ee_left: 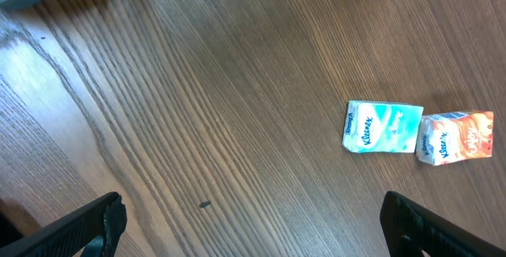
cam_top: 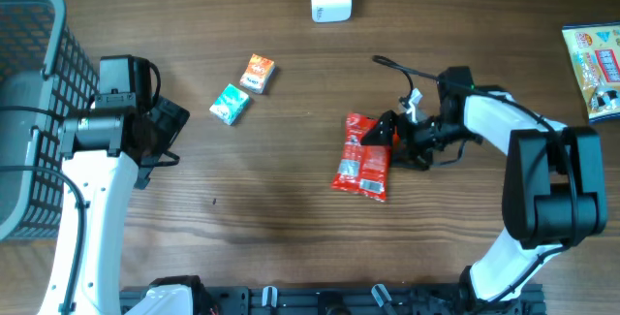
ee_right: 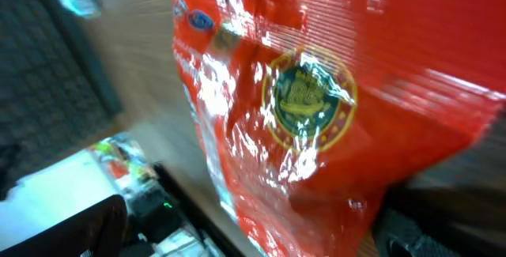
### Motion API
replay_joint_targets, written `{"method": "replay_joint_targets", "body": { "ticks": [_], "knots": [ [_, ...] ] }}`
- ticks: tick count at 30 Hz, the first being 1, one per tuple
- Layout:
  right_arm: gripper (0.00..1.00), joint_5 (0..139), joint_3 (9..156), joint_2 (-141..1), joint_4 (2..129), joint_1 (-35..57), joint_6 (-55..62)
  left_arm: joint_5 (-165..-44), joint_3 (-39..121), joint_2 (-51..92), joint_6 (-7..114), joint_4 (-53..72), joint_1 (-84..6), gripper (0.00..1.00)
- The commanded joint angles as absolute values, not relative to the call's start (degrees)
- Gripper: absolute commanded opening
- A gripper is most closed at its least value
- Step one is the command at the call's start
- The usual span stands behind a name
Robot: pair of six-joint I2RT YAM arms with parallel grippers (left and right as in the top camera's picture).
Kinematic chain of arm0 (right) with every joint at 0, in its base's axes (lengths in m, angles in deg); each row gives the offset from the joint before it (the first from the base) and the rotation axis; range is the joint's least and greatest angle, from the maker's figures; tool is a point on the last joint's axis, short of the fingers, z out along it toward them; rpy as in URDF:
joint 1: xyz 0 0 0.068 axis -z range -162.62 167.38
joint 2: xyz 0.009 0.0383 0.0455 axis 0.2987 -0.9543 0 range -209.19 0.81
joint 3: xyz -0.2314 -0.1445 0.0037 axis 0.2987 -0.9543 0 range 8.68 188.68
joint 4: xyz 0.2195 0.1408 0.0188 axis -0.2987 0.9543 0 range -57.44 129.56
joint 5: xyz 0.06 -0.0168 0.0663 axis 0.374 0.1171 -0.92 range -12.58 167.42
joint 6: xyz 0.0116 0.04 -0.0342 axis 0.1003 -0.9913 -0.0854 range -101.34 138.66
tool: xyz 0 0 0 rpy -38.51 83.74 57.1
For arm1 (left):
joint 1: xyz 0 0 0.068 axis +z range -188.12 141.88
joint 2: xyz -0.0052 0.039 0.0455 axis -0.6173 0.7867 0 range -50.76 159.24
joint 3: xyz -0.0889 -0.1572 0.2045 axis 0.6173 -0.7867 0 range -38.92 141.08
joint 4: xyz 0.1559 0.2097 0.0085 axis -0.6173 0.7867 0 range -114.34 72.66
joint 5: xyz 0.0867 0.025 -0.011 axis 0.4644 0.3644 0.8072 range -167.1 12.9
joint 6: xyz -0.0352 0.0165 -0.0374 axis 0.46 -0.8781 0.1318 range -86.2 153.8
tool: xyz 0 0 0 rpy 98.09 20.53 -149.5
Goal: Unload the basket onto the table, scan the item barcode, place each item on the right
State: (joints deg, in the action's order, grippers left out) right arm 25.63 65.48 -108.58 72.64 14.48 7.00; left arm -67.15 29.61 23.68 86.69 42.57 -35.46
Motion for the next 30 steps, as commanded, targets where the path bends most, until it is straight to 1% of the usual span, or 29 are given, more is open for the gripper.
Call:
{"method": "replay_joint_targets", "body": {
  "ticks": [1,4,5,6,7,9,10,12,14,15,19,21,23,25,27,29,30],
  "knots": [
    [1.0,26.3,57.44,-111.37,63.98,13.41,-0.49,-67.04,29.65,23.17,86.8,42.57,-35.22,1.0],
    [0.99,23.27,54.31,-111.37,49.82,10.94,-12.65,-67.04,29.65,23.17,86.8,42.57,-35.22,1.0],
    [0.97,22.65,54.35,-111.37,44.73,9.83,-16.34,-67.04,29.65,23.17,86.8,42.57,-35.22,1.0],
    [0.92,22.55,54.57,-111.37,39.53,8.91,-18.53,-67.04,29.65,23.17,86.8,42.57,-35.22,1.0],
    [0.89,23.22,55.23,-111.37,37.95,8.74,-18.63,-67.04,29.65,23.17,86.8,42.57,-35.22,1.0],
    [0.9,26.52,57.68,-111.31,41.01,8.87,-16.47,-67.04,29.65,23.17,86.8,42.57,-35.22,1.0],
    [0.99,32.1,60.47,-110.85,49.08,9.44,-12.8,-67.04,29.65,23.17,86.8,42.57,-35.22,1.0],
    [1.0,40.82,65.28,-109.52,61.84,10.86,-6.11,-67.02,29.65,23.17,86.8,42.57,-35.22,1.0],
    [1.0,42.96,69.13,-108.2,69.47,12.06,-1.63,-67.04,29.65,23.17,86.8,42.57,-35.22,1.0],
    [1.0,42.96,69.83,-107.68,70.63,12.1,-0.82,-67.04,29.65,23.17,86.8,42.57,-35.22,1.0],
    [1.0,40.16,69.92,-107.2,70.04,11.93,-1.08,-67.02,29.65,23.17,86.8,42.57,-35.22,1.0],
    [1.0,40.18,69.74,-107.31,68.81,11.53,-3.79,-67.04,29.65,23.17,87.06,41.9,-35.22,1.0],
    [1.0,40.18,69.7,-107.35,67.72,10.77,-5.5,-67.02,29.65,23.17,86.99,36.48,-35.22,1.0],
    [1.0,40.84,69.7,-107.35,67.31,9.52,-5.45,-67.41,29.65,23.17,87.19,34.38,-35.22,1.0],
    [1.0,42.17,69.7,-107.35,66.34,8.25,-5.52,-74.97,29.65,23.2,85.88,34.55,-35.22,1.0],
    [1.0,42.15,69.7,-107.35,64.68,7.05,-5.54,-85.33,29.2,24.05,78.29,33.5,-36.54,0.98],
    [1.0,42.17,69.7,-107.35,63.9,6.55,-5.54,-88.39,28.69,24.73,76.35,33.44,-37.98,1.0]
  ]
}}
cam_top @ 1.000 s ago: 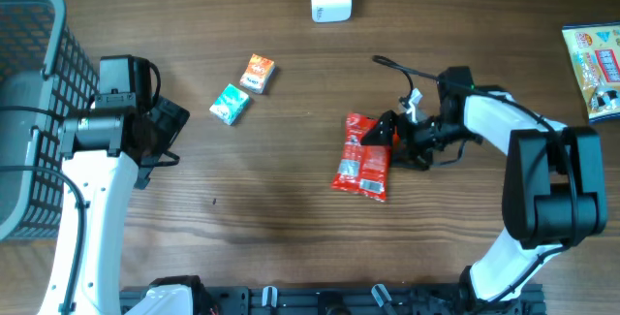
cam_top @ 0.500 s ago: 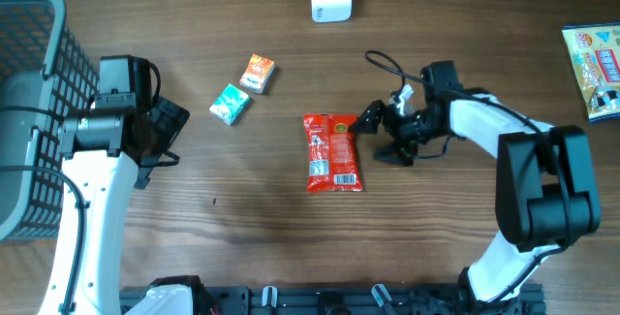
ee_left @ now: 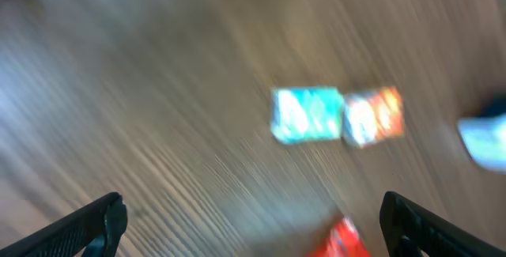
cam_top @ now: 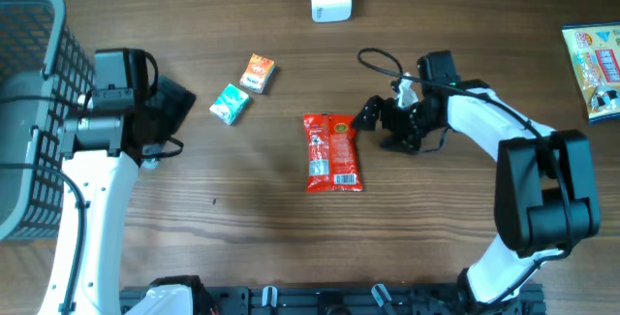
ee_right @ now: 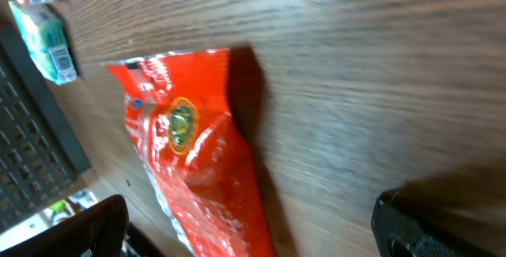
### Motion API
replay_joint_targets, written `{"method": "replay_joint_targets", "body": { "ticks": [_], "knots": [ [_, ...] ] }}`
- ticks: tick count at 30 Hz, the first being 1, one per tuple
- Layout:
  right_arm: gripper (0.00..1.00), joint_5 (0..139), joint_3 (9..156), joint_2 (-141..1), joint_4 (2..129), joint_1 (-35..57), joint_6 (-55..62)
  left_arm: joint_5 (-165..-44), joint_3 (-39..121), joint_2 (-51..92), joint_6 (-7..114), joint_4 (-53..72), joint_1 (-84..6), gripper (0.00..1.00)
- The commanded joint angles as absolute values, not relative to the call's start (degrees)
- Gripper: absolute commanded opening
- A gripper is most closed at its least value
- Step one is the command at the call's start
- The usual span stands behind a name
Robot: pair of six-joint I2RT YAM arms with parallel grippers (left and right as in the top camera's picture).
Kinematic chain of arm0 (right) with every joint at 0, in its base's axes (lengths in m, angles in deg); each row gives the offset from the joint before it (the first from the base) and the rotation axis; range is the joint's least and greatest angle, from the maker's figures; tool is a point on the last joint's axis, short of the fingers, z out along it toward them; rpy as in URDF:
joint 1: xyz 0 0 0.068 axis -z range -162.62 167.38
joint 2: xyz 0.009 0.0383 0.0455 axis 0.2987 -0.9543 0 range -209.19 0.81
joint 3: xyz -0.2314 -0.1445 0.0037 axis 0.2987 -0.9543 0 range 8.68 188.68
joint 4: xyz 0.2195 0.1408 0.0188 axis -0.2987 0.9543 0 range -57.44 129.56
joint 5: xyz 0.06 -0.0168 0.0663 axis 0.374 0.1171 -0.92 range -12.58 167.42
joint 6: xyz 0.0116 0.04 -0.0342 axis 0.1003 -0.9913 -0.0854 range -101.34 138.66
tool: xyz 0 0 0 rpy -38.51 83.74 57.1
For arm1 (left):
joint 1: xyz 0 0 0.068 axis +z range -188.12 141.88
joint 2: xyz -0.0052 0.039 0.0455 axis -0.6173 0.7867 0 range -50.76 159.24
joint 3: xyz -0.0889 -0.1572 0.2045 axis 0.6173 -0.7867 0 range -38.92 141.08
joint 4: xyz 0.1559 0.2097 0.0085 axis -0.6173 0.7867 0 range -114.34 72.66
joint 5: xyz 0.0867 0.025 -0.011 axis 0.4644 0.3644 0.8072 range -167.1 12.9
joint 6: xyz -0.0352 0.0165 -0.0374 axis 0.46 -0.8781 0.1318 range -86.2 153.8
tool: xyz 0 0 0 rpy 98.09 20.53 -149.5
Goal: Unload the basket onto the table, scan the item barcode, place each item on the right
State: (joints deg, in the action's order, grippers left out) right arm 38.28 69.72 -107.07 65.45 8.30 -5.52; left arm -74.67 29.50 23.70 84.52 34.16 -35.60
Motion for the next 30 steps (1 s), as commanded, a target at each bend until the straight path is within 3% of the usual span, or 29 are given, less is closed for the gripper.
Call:
{"method": "replay_joint_targets", "body": {
  "ticks": [1,3,6,8,11,22,25,30],
  "knots": [
    [1.0,43.75,69.7,-107.35,63.04,5.79,-5.56,-89.09,27.12,26.21,76.2,33.22,-40.97,1.0],
    [0.99,47.55,69.2,-107.4,62.76,5.54,-6.31,-90.75,21.74,30.98,76.17,29.15,-48.47,1.0],
    [1.0,47.53,68.54,-107.42,62.61,5.54,-8.36,-103.14,14.88,40.83,76.17,12.37,-58.5,1.0],
    [1.0,47.53,68.54,-107.42,62.8,5.54,-8.36,-105.79,14.7,47.17,76.9,7.58,-61.56,0.46],
    [1.0,47.53,68.54,-107.42,62.78,5.54,-8.38,-105.55,14.7,52.07,80.96,6.1,-61.47,0.06],
    [1.0,47.53,68.54,-107.42,64.97,5.54,-8.12,-105.13,14.7,58.84,95.85,-7.98,-65.76,0.04],
    [1.0,48.84,68.54,-107.4,64.77,5.57,0.38,-101.72,14.7,59.52,96.3,-10.08,-65.98,0.04],
    [1.0,52.6,68.54,-107.42,64.57,5.65,-0.03,-94.99,14.7,59.52,102.69,-13.14,-66.04,0.04]
  ]
}}
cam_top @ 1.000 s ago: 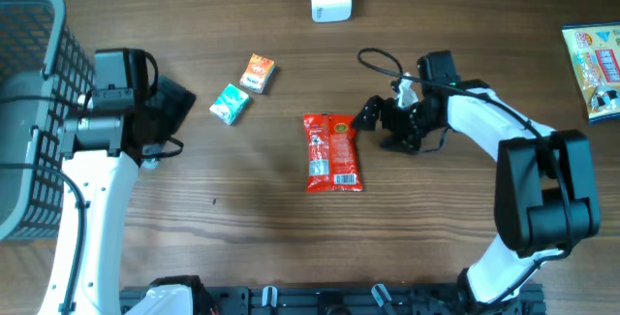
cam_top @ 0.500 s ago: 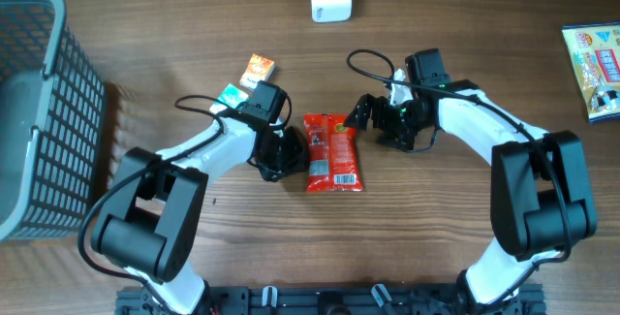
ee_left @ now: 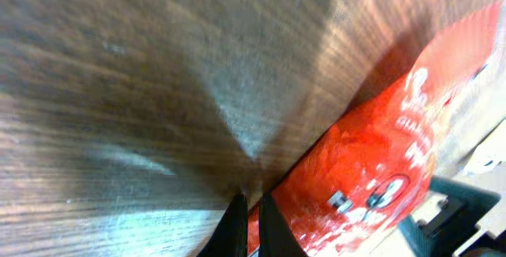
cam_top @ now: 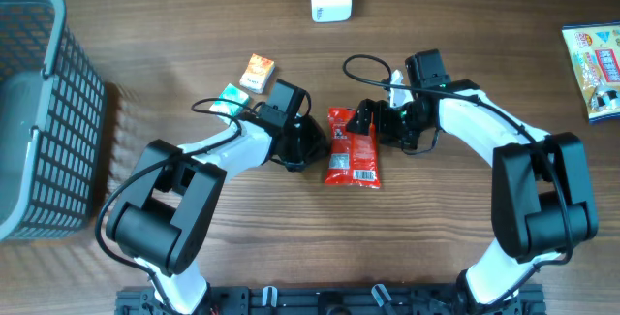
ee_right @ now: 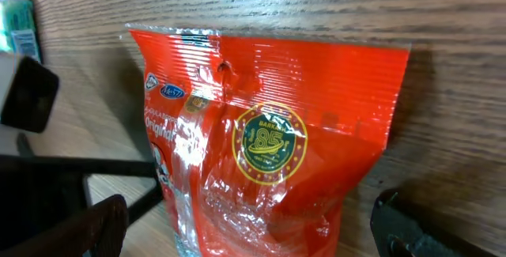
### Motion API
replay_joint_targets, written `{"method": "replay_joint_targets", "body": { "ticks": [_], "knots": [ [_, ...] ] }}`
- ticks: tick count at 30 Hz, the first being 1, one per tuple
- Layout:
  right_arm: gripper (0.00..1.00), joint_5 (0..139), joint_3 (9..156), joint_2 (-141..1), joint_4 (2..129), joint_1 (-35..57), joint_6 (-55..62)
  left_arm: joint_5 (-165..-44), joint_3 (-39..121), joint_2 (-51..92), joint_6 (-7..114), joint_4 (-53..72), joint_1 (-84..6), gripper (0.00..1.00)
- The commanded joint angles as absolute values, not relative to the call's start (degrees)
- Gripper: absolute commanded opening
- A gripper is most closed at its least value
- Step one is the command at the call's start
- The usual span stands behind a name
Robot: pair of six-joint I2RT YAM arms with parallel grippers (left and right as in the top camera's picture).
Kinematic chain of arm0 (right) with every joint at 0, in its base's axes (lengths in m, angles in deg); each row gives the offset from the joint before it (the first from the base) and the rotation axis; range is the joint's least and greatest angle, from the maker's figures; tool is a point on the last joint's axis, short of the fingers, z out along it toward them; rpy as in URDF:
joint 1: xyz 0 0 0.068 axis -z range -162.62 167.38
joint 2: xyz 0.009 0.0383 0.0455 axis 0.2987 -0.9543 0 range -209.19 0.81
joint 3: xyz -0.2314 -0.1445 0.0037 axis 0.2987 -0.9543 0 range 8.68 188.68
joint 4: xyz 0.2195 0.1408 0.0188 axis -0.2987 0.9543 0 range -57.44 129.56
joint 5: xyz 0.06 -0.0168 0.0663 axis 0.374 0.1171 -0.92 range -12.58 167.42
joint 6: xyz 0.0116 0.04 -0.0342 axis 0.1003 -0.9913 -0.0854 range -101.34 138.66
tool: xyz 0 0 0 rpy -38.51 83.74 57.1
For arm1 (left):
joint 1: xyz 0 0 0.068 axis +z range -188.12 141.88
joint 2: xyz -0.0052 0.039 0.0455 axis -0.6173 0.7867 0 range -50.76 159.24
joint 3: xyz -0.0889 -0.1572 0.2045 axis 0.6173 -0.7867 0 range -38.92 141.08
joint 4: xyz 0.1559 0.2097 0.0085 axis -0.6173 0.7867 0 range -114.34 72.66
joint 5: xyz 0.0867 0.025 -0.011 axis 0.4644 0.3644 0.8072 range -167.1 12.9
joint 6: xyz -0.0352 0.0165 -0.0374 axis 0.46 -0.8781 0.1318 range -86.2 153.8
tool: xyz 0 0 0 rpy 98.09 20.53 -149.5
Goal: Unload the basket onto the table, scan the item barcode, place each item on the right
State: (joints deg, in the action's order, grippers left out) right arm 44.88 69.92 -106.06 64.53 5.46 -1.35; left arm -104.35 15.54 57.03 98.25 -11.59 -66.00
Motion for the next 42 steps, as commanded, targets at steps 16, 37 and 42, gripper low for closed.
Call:
{"method": "replay_joint_targets", "body": {
  "ticks": [16,37,42],
  "knots": [
    [1.0,41.82,67.05,-111.02,65.6,3.14,-6.77,-86.58,14.7,59.74,106.51,-17.75,-73.04,0.04],
    [0.04,51.33,72.71,-111.05,70.15,5.26,-0.65,-89.07,14.7,58.93,107.49,-12.33,-65.12,0.04],
    [0.05,61.21,84.56,-109.87,81.82,5.24,-0.91,-99.58,14.7,55.89,94.86,-9.34,-57.93,0.04]
  ]
}}
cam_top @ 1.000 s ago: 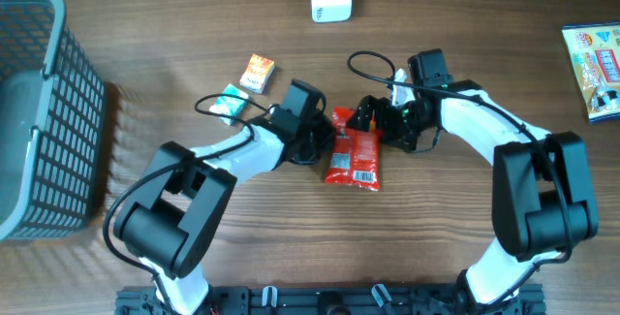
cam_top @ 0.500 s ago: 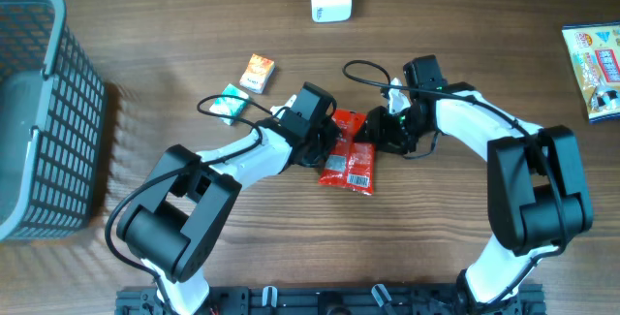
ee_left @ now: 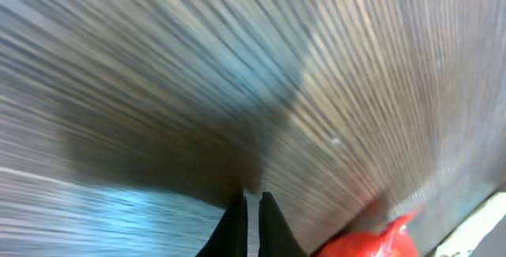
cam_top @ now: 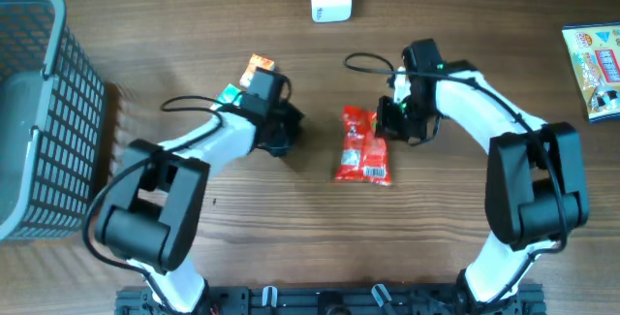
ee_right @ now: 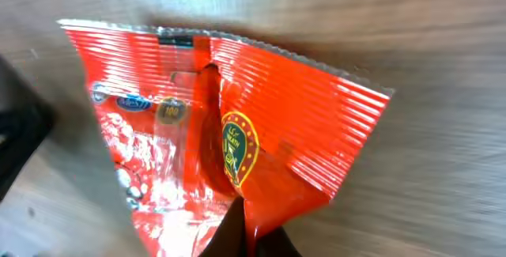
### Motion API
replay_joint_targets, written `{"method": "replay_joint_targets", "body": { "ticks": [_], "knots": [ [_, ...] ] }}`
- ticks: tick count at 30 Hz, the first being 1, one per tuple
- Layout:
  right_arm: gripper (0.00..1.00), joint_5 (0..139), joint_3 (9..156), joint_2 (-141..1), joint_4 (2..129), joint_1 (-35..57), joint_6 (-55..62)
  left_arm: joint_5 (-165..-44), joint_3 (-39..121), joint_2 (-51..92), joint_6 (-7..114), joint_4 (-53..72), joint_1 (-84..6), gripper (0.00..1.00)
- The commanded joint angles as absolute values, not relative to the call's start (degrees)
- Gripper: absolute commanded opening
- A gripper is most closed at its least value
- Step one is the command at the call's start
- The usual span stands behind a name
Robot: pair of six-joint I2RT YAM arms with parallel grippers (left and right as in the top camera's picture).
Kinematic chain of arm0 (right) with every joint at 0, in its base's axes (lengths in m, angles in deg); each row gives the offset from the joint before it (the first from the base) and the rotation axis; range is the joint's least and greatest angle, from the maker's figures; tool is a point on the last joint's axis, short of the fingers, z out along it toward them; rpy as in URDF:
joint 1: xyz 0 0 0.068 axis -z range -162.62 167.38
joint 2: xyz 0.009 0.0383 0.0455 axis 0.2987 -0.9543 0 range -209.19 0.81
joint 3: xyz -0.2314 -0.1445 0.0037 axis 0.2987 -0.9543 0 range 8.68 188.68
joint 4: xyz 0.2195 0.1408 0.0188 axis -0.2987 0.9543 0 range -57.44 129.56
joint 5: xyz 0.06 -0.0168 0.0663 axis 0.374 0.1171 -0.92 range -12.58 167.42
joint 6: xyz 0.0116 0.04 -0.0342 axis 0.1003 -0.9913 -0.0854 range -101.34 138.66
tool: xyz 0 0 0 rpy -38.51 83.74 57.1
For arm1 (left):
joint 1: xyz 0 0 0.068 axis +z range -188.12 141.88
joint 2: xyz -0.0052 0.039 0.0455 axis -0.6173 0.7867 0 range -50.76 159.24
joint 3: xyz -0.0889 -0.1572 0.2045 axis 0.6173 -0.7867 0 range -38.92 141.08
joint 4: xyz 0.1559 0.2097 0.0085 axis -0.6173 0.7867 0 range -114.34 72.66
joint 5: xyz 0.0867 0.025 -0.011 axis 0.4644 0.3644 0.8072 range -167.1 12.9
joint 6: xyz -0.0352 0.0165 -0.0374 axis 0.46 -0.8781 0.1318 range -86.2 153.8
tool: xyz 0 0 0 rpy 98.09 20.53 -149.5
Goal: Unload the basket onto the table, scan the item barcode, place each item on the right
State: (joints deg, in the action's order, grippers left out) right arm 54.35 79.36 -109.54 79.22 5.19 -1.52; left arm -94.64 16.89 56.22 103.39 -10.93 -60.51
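Note:
The red snack packet [cam_top: 361,150] lies on the table, a white barcode label [cam_top: 374,171] on its near end. My right gripper [cam_top: 391,121] is shut on its far right edge; the right wrist view shows the packet [ee_right: 237,122] creased and pinched between the fingertips [ee_right: 237,229]. My left gripper [cam_top: 287,129] sits left of the packet, apart from it, shut on nothing. In the left wrist view its shut fingers [ee_left: 236,217] rest by the wood, with a red packet corner [ee_left: 371,237] at the lower right. The white scanner stands at the back edge.
A grey mesh basket [cam_top: 39,111] fills the far left. An orange tissue pack [cam_top: 258,66] and a teal one [cam_top: 228,92] lie beside the left arm. A colourful booklet [cam_top: 593,58] lies at the right edge.
My right gripper, then open at the packet's far edge, is now shut on that edge. The left gripper has drawn back leftward from the packet's side. The packet has shifted slightly right.
First the packet lay tilted right of centre with my right gripper against it, the left arm by the basket. Then it lay flat at centre, barcode up, right gripper apart. The left gripper then stood shut at its left edge; now it is off and the right grips it.

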Motion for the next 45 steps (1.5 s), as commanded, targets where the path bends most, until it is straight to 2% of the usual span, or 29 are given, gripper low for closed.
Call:
{"method": "replay_joint_targets", "body": {
  "ticks": [1,2,4,5,6,9,13,16,20,23,27,31,33,34,38,39,40,43,44,45],
  "knots": [
    [0.04,59.4,86.22,-109.84,82.98,5.24,-0.95,-103.6,14.7,55.57,92.26,-10.21,-57.82,0.08],
    [0.04,56.38,86.66,-109.82,83.31,5.26,-0.82,-104.57,14.7,55.61,92.17,-10.38,-58.09,0.21],
    [0.04,47.18,86.68,-109.82,83.41,5.26,0.69,-105.05,14.7,55.74,89.33,-11.46,-58.48,0.7],
    [0.04,42.85,86.68,-109.82,83.39,5.26,1.95,-106.38,14.7,55.74,88.15,-12.24,-58.46,0.89],
    [0.04,39.44,86.68,-109.82,83.39,5.35,2.22,-108.76,14.7,55.74,86.23,-13.99,-58.46,1.0],
    [0.04,32.49,86.68,-109.82,83.31,7.05,2.24,-115.6,14.7,55.74,81.99,-18.62,-58.46,1.0],
    [0.04,20.29,86.68,-109.82,81.49,11.38,2.17,-117.05,14.7,55.76,81.77,-20.55,-58.46,1.0],
    [0.04,15.75,86.68,-109.82,81.25,12.21,2.09,-125.02,14.7,55.76,81.79,-28.74,-58.52,1.0],
    [0.04,6.74,86.68,-109.82,81.21,12.21,1.5,-125.5,14.7,55.76,81.7,-32.7,-58.52,1.0],
    [0.04,-1.56,86.68,-109.82,79.85,12.21,0.16,-124.83,14.7,55.76,75.76,-34.69,-58.46,1.0],
    [0.04,-3.6,86.68,-109.82,79.57,12.19,-1.74,-129.13,14.7,55.76,74.45,-39.21,-58.46,1.0],
    [0.04,-11.33,86.68,-109.82,76.46,12.1,-4.71,-131.06,14.7,55.76,74.47,-43.65,-58.46,1.0],
    [0.04,-3.38,86.68,-109.82,72.14,12.17,-8.58,-131.06,14.7,55.76,74.49,-42.73,-58.44,1.0],
    [0.04,5.41,86.68,-109.82,72.51,12.23,-9.8,-131.06,14.7,55.76,74.49,-41.09,-58.11,1.0],
    [0.04,38.06,86.68,-109.82,78.56,12.34,-7.84,-127.1,14.7,55.76,74.45,-32.07,-55.73,1.0],
    [0.05,41.78,86.68,-109.82,80.38,12.34,-5.98,-124.87,14.7,55.76,74.43,-29.58,-55.01,1.0],
    [0.1,43.92,86.72,-109.8,82.39,12.41,-4.01,-122.29,14.7,55.76,74.45,-27.3,-54.37,1.0],
    [0.33,52.62,89.57,-109.8,88.64,12.91,3.75,-118.42,14.7,55.76,74.53,-23.54,-53.67,1.0],
    [0.64,54.5,92.54,-109.8,90.74,12.91,9.52,-118.31,14.7,55.76,74.73,-22.71,-54.11,1.0],
    [0.99,54.5,94.92,-109.8,91.37,12.91,13.71,-118.31,14.7,55.76,75.63,-21.68,-54.81,1.0]
  ]
}}
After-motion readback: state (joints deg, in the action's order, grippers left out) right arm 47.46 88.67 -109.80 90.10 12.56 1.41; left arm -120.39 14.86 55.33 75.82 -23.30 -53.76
